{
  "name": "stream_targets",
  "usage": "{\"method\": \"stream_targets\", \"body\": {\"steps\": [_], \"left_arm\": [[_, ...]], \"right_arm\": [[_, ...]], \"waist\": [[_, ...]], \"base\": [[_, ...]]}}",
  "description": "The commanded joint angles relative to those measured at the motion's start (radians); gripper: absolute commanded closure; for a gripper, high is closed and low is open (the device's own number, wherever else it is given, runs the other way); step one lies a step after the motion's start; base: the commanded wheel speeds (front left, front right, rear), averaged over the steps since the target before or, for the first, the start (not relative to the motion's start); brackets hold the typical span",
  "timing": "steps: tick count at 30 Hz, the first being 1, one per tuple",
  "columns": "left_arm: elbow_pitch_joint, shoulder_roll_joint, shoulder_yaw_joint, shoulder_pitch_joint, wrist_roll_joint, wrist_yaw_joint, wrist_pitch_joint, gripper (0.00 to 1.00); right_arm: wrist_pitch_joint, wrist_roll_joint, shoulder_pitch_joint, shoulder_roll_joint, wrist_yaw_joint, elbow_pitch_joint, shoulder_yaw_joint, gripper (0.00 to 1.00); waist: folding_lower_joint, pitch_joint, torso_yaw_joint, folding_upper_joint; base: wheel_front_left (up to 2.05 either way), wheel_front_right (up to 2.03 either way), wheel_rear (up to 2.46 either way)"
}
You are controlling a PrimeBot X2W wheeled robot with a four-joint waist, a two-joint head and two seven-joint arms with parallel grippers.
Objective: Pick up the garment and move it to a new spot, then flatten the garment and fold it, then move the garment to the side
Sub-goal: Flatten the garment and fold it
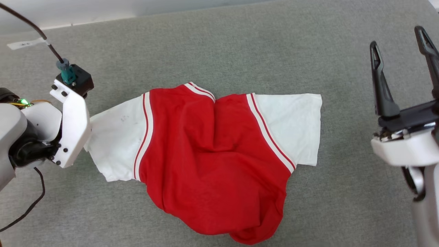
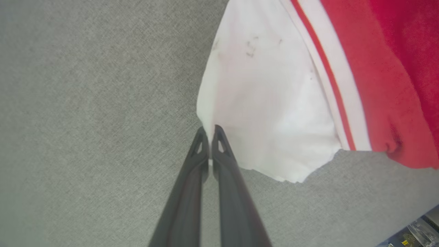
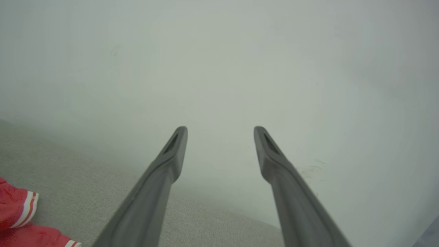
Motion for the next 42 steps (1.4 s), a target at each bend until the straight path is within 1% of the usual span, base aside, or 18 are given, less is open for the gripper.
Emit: {"method": "stream_targets", "body": {"steps": [1, 3, 6, 10, 12, 14, 15, 17, 20, 23, 26, 30, 34, 37, 38, 39, 40, 42], "left_arm": [[-0.043, 0.01, 0.001, 0.007, 0.003, 0.001, -0.016, 1.0], [-0.066, 0.015, 0.003, 0.01, 0.003, 0.001, -0.026, 1.0], [-0.098, 0.016, 0.004, 0.015, 0.008, 0.008, -0.037, 1.0], [-0.137, 0.016, 0.006, 0.013, 0.014, 0.018, -0.045, 1.0], [-0.151, 0.016, 0.007, 0.008, 0.021, 0.022, -0.047, 1.0], [-0.164, 0.012, 0.009, -0.001, 0.026, 0.026, -0.05, 1.0], [-0.169, 0.01, 0.01, -0.006, 0.029, 0.025, -0.051, 1.0], [-0.178, 0.004, 0.012, -0.013, 0.034, 0.026, -0.052, 1.0], [-0.184, -0.008, 0.016, -0.029, 0.041, 0.026, -0.053, 1.0], [-0.185, -0.022, 0.02, -0.042, 0.046, 0.024, -0.057, 1.0], [-0.183, -0.037, 0.025, -0.057, 0.052, 0.021, -0.066, 1.0], [-0.18, -0.053, 0.024, -0.066, 0.058, 0.017, -0.075, 1.0], [-0.171, -0.061, 0.021, -0.069, 0.06, 0.011, -0.082, 1.0], [-0.161, -0.06, 0.018, -0.064, 0.06, 0.009, -0.088, 1.0], [-0.156, -0.06, 0.017, -0.061, 0.059, 0.007, -0.089, 1.0], [-0.151, -0.06, 0.016, -0.057, 0.058, 0.006, -0.089, 1.0], [-0.146, -0.061, 0.015, -0.053, 0.057, 0.005, -0.092, 1.0], [-0.138, -0.06, 0.013, -0.045, 0.051, 0.004, -0.101, 1.0]], "right_arm": [[0.054, 0.035, -0.092, -0.108, -0.001, 0.115, 0.059, 0.0], [0.166, 0.101, -0.151, -0.18, -0.001, 0.176, 0.134, 0.0], [0.374, 0.26, -0.242, -0.279, -0.001, 0.228, 0.259, 0.0], [0.678, 0.493, -0.342, -0.412, -0.001, 0.253, 0.433, 0.0], [0.818, 0.621, -0.391, -0.467, -0.001, 0.252, 0.515, 0.0], [0.944, 0.724, -0.442, -0.522, -0.001, 0.251, 0.581, 0.0], [1.003, 0.777, -0.466, -0.539, -0.001, 0.254, 0.608, 0.0], [1.098, 0.88, -0.504, -0.543, -0.001, 0.271, 0.63, 0.0], [1.227, 0.959, -0.559, -0.56, -0.001, 0.302, 0.671, 0.0], [1.295, 0.991, -0.595, -0.541, -0.001, 0.339, 0.707, 0.0], [1.318, 1.002, -0.607, -0.514, -0.001, 0.396, 0.734, 0.0], [1.283, 1.002, -0.59, -0.476, -0.001, 0.47, 0.76, 0.0], [1.263, 1.006, -0.525, -0.46, -0.001, 0.518, 0.836, 0.0], [1.208, 1.024, -0.511, -0.447, -0.001, 0.536, 0.849, 0.0], [1.188, 1.024, -0.516, -0.447, -0.001, 0.539, 0.854, 0.03], [1.161, 1.023, -0.523, -0.448, -0.001, 0.537, 0.855, 0.73], [1.142, 1.028, -0.531, -0.449, -0.001, 0.536, 0.857, 1.0], [1.088, 1.029, -0.554, -0.458, -0.001, 0.524, 0.855, 1.0]], "waist": [[0.0, -0.027, 0.024, 0.0], [0.0, -0.033, 0.033, 0.0], [0.0, -0.036, 0.044, 0.0], [0.0, -0.028, 0.061, 0.0], [0.0, -0.02, 0.068, 0.0], [0.0, -0.009, 0.078, 0.0], [0.0, -0.004, 0.083, 0.0], [0.0, 0.009, 0.094, 0.0], [0.0, 0.033, 0.112, 0.0], [0.0, 0.061, 0.131, 0.0], [0.0, 0.088, 0.148, 0.0], [0.0, 0.119, 0.169, 0.0], [0.0, 0.133, 0.18, 0.0], [0.0, 0.132, 0.177, 0.0], [0.0, 0.128, 0.175, 0.0], [0.0, 0.121, 0.173, 0.0], [0.0, 0.113, 0.171, 0.0], [0.0, 0.091, 0.163, 0.0]], "base": [[0.0, 0.0, 0.0], [0.0, 0.0, 0.0], [0.0, 0.0, 0.0], [0.0, 0.0, 0.0], [0.0, 0.0, 0.0], [0.0, 0.0, 0.0], [0.0, 0.0, 0.0], [0.0, 0.0, 0.0], [0.0, 0.0, 0.0], [0.0, 0.0, 0.0], [0.0, 0.0, 0.0], [0.0, 0.0, 0.0], [0.0, 0.0, 0.0], [0.0, 0.0, 0.0], [0.0, 0.0, 0.0], [0.0, 0.0, 0.0], [0.0, 0.0, 0.0], [0.0, 0.0, 0.0]]}}
